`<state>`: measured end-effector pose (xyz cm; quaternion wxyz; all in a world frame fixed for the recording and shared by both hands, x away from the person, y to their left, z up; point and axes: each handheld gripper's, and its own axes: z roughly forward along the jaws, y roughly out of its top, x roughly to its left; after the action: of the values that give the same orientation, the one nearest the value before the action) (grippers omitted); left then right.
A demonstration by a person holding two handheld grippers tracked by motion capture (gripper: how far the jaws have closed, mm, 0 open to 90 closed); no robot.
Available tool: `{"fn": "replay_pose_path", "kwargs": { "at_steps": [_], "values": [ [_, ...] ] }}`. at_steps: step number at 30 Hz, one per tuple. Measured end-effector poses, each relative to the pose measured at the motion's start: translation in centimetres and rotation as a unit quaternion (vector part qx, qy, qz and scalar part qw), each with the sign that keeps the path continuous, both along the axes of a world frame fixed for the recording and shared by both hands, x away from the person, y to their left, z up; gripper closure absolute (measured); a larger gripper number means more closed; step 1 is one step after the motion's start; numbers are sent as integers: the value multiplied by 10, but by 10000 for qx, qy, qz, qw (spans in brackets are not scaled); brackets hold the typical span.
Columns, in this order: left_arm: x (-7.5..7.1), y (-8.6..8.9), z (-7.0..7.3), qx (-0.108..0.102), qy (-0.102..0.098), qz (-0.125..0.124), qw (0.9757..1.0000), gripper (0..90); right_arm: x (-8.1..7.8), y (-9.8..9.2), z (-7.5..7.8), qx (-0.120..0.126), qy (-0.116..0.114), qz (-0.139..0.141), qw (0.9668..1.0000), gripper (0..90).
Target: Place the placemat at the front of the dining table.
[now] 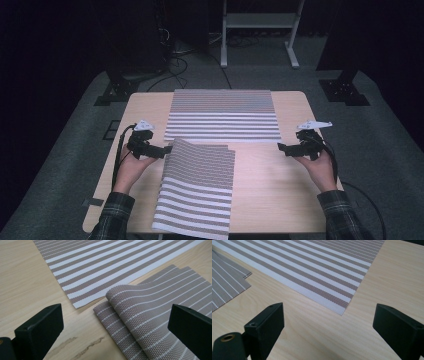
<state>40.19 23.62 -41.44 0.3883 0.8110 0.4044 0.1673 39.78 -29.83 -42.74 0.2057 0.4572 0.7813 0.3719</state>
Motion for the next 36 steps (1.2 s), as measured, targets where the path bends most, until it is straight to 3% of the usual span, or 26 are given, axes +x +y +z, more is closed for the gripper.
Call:
{"fn": "replay_pose_path", "kwargs": {
  "at_steps": [14,24,36],
  "values": [
    [-39,1,8,76,-140,-219,9996,0,-33,-10,1,73,-81,72,9999,90],
    [-65,10,4,121,-139,-180,9997,0,-56,-25,0,149,-180,-9,9997,90],
    [-97,26,-10,201,-19,-97,9997,0,-82,-39,-9,69,-247,42,9997,90]
  ]
}}
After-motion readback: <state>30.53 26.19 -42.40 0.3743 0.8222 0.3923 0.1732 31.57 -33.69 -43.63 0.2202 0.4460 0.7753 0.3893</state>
